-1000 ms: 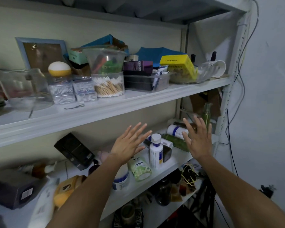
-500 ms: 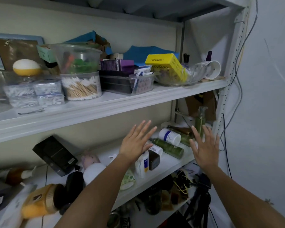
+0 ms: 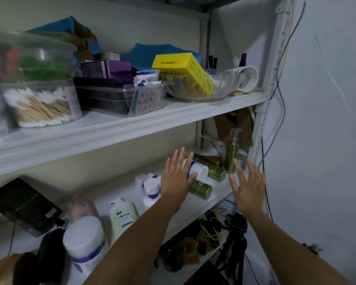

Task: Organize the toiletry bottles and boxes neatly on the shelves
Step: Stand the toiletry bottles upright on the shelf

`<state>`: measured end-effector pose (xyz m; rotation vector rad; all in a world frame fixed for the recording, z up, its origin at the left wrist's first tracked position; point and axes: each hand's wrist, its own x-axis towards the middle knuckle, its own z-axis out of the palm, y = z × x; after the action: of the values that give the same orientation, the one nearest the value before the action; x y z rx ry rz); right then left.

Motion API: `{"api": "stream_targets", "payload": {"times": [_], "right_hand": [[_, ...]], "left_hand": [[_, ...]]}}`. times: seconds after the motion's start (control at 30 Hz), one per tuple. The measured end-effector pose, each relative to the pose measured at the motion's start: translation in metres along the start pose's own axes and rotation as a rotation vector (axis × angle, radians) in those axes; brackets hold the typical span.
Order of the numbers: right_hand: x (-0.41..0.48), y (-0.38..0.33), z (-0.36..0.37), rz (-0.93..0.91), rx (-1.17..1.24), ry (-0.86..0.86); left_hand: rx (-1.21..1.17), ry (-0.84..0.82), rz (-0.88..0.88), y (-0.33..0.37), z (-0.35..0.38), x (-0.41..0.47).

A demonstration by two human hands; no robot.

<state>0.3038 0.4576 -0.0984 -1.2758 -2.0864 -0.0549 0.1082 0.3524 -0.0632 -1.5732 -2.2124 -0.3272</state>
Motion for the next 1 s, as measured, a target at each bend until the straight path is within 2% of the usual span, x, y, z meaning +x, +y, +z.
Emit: {"api": "stream_targets", "payload": {"times": [0.23,0.37,0.53,0.87,1.0], "right_hand": [[0.034,0.013,0.037,-0.06,-0.02,-0.073],[0.061,0.031,0.056,-0.093,-0.048,-0.089],[0.082,0.041,0.089,-0.107,-0.016,-0.155],[0.109,0.048,0.12,-0.136,-0.003,-0.206],[0.123,0.044,0.133,-0.063,0.115,-0.239]], "left_hand": [[-0.181,-0.013,-0.263,0.017,0.055,0.052],[-0.268,-0.071,-0.345,0.029,0.092,0.065],[-0.26,-0.129,-0.365,0.028,0.118,0.09],[-0.236,-0.108,-0.38,0.025,0.13,0.12],[-0.223,-0.127,-0.401,0.021,0.131,0.124]]}}
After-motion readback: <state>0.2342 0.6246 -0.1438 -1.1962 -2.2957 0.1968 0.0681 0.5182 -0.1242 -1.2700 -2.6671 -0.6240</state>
